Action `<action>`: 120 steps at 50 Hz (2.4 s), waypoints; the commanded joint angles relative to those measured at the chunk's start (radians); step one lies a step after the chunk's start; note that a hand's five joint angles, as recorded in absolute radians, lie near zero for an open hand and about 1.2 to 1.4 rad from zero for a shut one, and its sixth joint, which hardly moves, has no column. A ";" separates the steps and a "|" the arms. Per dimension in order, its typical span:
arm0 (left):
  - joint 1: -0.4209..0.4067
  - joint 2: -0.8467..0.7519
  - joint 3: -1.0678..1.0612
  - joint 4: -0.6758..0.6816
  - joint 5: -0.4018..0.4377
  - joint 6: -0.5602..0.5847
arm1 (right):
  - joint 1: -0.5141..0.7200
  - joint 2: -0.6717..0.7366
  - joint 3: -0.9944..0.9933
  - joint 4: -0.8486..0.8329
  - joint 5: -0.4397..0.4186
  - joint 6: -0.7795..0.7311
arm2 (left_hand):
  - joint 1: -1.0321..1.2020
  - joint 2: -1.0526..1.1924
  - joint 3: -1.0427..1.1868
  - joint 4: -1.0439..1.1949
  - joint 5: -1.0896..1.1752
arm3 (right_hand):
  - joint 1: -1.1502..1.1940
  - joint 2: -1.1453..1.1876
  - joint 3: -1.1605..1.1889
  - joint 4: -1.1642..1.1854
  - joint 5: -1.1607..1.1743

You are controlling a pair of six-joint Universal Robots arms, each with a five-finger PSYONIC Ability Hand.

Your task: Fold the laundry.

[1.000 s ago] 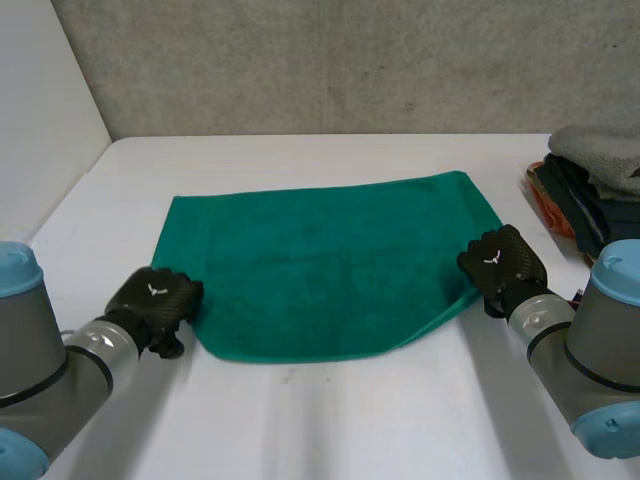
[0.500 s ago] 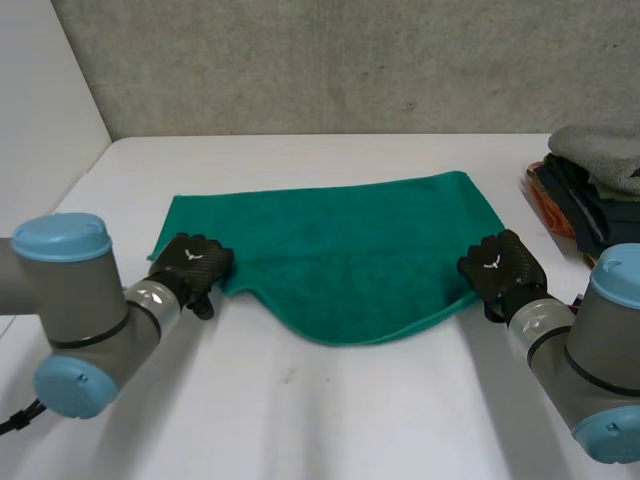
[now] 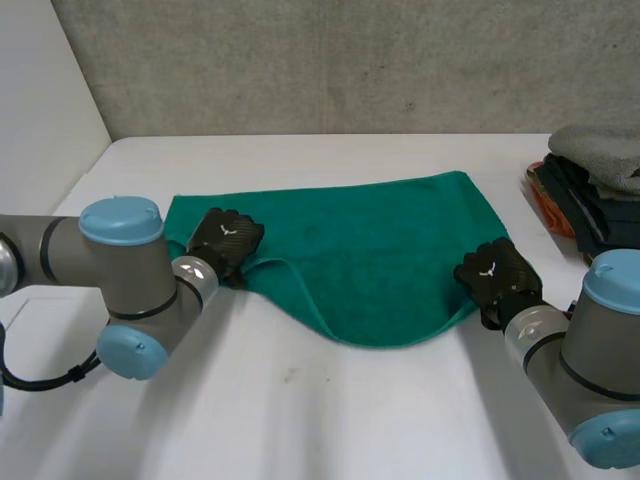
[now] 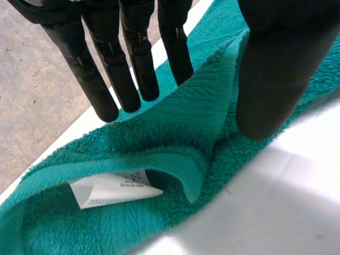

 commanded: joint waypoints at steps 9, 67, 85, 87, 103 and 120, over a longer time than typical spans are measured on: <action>-0.005 -0.059 0.030 0.161 -0.013 -0.005 | 0.002 0.013 -0.001 0.003 0.001 -0.003 | 0.528 0.528 0.534 0.530 0.531 | 0.260 0.215 0.202 0.196 0.231; 0.127 0.272 0.167 0.518 -0.039 0.230 | -0.019 -0.028 -0.724 -0.159 0.107 -0.150 | 0.722 0.722 0.727 0.723 0.724 | 0.260 0.215 0.202 0.196 0.231; 0.144 0.398 -0.143 0.553 -0.073 0.073 | -0.002 -0.047 -0.499 -0.130 0.064 -0.067 | 0.722 0.722 0.727 0.723 0.724 | 0.260 0.215 0.202 0.196 0.231; 0.161 0.392 -0.216 0.553 -0.069 0.073 | -0.007 -0.036 -0.468 -0.100 0.053 -0.051 | 0.722 0.722 0.727 0.723 0.724 | 0.260 0.215 0.202 0.196 0.231; 0.178 0.235 -0.435 0.535 0.006 0.079 | -0.154 0.200 -0.434 0.261 -0.186 0.269 | 0.722 0.722 0.727 0.723 0.724 | 0.206 0.160 0.148 0.142 0.177; 0.179 0.304 -0.474 0.445 0.009 0.078 | -0.199 0.231 -0.451 0.322 -0.177 0.074 | 0.722 0.722 0.727 0.723 0.724 | 0.213 0.168 0.155 0.149 0.184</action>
